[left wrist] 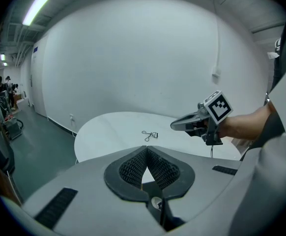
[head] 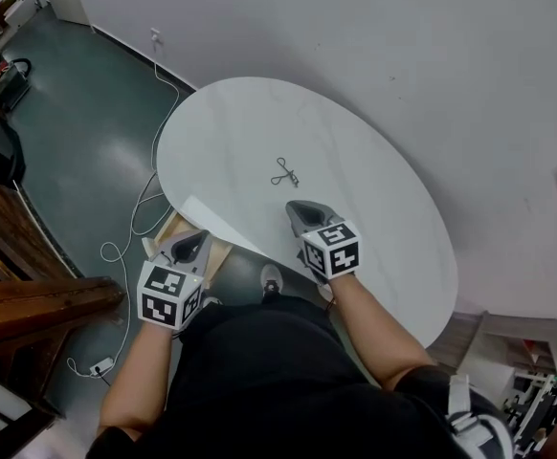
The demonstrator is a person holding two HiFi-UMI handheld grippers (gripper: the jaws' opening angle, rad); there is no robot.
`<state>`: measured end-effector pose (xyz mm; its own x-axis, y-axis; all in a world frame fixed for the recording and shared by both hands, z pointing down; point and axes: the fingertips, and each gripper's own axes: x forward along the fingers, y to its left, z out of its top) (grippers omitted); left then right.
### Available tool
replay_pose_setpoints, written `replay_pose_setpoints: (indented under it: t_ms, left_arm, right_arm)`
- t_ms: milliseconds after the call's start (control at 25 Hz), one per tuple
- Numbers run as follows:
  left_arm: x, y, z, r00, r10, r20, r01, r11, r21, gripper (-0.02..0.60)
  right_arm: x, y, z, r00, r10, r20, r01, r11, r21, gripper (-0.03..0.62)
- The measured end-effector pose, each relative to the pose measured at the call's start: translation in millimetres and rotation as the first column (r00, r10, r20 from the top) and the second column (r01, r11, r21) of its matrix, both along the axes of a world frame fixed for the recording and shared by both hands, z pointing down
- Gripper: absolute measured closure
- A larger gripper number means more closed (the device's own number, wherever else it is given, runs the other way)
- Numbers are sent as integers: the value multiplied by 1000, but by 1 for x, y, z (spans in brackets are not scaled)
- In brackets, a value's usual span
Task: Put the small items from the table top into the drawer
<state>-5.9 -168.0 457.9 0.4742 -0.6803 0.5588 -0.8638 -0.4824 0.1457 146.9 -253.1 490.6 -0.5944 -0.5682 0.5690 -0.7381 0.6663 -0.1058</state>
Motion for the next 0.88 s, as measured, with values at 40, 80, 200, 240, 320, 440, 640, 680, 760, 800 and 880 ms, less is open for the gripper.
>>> replay_pose_setpoints:
  t_ms: [40,80,200,240,320,440,640,680,760,800,880]
  left_arm:
    - [3,-2,0,1000,-2,1,2,1000,1,566]
    - [5,-5,0,1000,-5,2,5,1000,1,566]
    - [10,-11,0,1000,-18,7,18,1000,-1,566]
    - [12,-12,0,1000,-22,9,22,1000,-3,566]
    - [14,-14,0,999,-30,14,31,1000,-8,566]
    - [11,-15,-1,998,-52,25,52,999,-14,566]
    - [2,-11,-3,993,-109,41,109,994,-20,566]
    - [-1,-10,-3,992,-123,39,124,992,-22,566]
    - [-9,-6,-3,987,-152,43,154,988,-27,566]
    - [-14,-4,-3,985,-166,47,167,985,-29,566]
    - [-22,1,-3,980,-189,53,191,981,-34,566]
  right_arm:
    - [5,-5,3,1000,9,0,-9,1000,-7,579]
    - [9,-10,6,1000,19,-2,-19,1000,-14,579]
    - [20,-25,19,999,40,-26,-41,999,-22,577]
    - [23,-31,24,998,43,-44,-44,999,-22,578]
    - [30,-42,37,995,43,-94,-46,999,-21,577]
    - [34,-59,56,985,38,-169,-42,999,-21,546]
    - [38,-82,85,980,33,-195,-46,997,-60,514]
    - [40,-87,90,981,37,-191,-53,996,-76,514]
    - [40,-96,98,979,35,-201,-56,994,-99,513]
    - [39,-100,103,978,31,-209,-55,992,-110,513]
    - [38,-105,116,976,29,-214,-61,988,-141,513]
